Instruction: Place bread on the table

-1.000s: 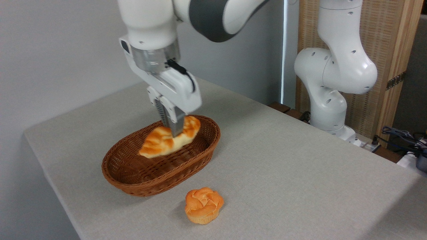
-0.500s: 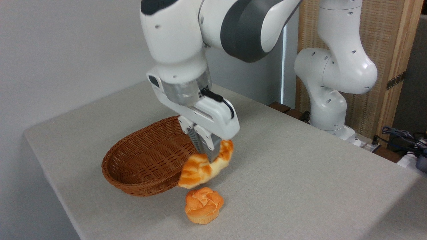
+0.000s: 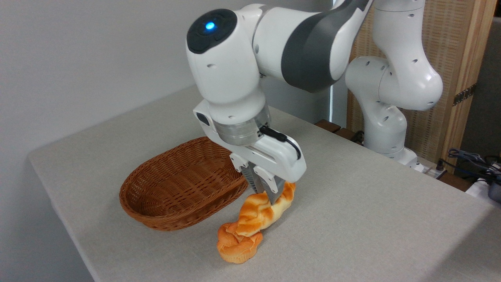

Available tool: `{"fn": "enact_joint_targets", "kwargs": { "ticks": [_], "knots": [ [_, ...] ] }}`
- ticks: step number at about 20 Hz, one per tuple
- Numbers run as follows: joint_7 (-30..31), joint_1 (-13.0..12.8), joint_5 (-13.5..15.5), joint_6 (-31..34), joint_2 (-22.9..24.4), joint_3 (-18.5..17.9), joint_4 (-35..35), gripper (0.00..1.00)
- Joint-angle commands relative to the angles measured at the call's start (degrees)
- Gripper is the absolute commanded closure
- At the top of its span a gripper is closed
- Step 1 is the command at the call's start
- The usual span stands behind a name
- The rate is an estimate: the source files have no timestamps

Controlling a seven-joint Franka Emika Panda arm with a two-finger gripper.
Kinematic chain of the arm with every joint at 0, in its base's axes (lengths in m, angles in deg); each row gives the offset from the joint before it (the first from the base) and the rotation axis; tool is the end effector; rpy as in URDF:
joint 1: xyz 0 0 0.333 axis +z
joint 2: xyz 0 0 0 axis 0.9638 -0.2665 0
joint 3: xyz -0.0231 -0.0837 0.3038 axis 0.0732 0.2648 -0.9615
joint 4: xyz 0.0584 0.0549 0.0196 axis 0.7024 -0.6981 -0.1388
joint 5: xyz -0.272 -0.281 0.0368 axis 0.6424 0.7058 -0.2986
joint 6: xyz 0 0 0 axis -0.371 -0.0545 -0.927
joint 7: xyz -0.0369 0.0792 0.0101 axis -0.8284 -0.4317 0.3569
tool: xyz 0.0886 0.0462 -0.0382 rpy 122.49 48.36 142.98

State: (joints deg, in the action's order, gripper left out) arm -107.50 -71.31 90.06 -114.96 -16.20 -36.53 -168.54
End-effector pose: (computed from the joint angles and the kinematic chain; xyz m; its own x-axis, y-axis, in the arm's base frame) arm 0.5255 0.0777 0.4682 0.7899 -0.6040 -0.1060 -0.5678 -0.7857 0.2456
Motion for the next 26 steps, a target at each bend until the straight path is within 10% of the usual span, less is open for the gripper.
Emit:
{"fn": "enact_joint_targets", "kwargs": {
  "ticks": [1, 20, 26],
  "knots": [
    [-0.9, -0.3, -0.6, 0.9, 0.5, -0.3, -0.2, 0.00],
    [-0.6, -0.9, 0.3, 0.2, 0.8, 0.9, 5.3, 0.00],
    [-0.3, -0.9, 0.4, -5.4, 0.7, 6.7, 10.7, 0.00]
  ]
}}
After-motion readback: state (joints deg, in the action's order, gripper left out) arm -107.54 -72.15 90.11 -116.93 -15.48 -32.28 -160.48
